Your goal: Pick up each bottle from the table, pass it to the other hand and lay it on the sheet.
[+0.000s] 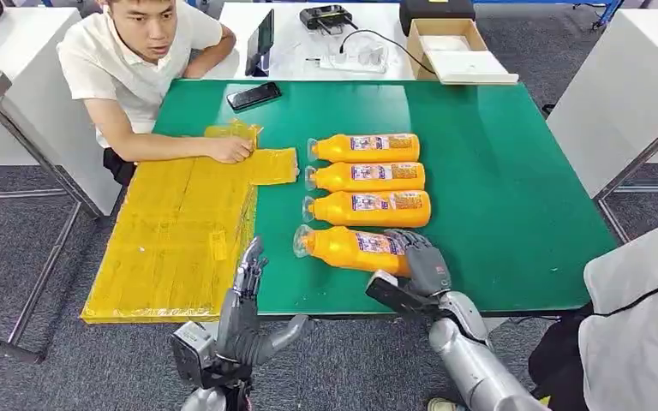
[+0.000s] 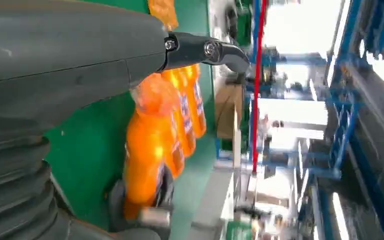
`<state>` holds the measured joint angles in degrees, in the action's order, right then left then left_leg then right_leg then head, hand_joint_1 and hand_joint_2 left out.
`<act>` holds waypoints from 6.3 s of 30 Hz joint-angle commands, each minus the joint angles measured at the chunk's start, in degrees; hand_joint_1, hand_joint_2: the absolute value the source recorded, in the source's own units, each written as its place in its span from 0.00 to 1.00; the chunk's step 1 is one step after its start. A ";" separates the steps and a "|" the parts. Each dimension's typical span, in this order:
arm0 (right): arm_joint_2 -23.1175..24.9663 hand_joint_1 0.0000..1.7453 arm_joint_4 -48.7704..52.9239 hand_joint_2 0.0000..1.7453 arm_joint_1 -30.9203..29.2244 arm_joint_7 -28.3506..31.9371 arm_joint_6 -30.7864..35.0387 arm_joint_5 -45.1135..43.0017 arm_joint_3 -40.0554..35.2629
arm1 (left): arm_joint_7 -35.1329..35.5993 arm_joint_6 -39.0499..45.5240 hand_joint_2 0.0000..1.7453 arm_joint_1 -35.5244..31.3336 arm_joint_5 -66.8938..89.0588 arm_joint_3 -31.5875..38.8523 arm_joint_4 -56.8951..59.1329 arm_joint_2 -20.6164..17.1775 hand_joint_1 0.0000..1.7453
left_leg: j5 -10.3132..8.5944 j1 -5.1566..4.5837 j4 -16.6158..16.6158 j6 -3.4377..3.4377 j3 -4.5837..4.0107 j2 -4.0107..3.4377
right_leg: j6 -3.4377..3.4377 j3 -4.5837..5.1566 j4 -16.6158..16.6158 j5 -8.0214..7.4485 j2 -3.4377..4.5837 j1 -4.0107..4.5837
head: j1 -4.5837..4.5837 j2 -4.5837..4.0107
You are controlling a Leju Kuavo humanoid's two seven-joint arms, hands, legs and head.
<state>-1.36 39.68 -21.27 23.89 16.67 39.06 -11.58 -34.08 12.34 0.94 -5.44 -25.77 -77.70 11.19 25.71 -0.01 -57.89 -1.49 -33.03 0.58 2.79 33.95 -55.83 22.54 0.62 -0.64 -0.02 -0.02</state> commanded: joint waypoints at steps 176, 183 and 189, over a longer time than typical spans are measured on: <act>9.08 0.00 28.51 0.00 23.93 16.11 18.94 -15.93 -3.55 | 14.41 5.18 1.00 -9.70 25.11 9.80 -2.00 -9.87 0.00 | -0.03 -0.01 0.07 0.16 -0.75 0.23 | -0.11 0.76 -0.13 0.10 -0.12 -0.05 | -0.02 0.00; 9.08 0.00 28.51 0.00 23.93 16.11 18.94 -15.93 -3.55 | 14.41 5.18 1.00 -9.70 25.11 9.80 -2.00 -9.87 0.00 | 0.02 0.01 0.08 0.20 -0.64 0.20 | -0.16 0.64 -0.12 0.14 -0.13 -0.02 | -0.02 0.02; 8.97 0.00 27.82 0.00 23.51 16.11 19.63 -15.83 -3.88 | 12.93 6.93 1.00 -9.47 25.27 10.25 -2.72 -9.55 0.00 | 0.00 0.00 0.09 0.20 -0.66 0.22 | -0.15 0.66 -0.12 0.14 -0.15 -0.03 | -0.02 0.02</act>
<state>7.74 71.23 3.61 38.18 35.01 23.43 -15.69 -19.82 17.70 -7.96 19.78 -16.33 -80.46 2.56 25.63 -0.04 -57.87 -1.38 -33.93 0.90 2.75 34.83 -55.99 22.61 0.48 -0.72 -0.04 0.00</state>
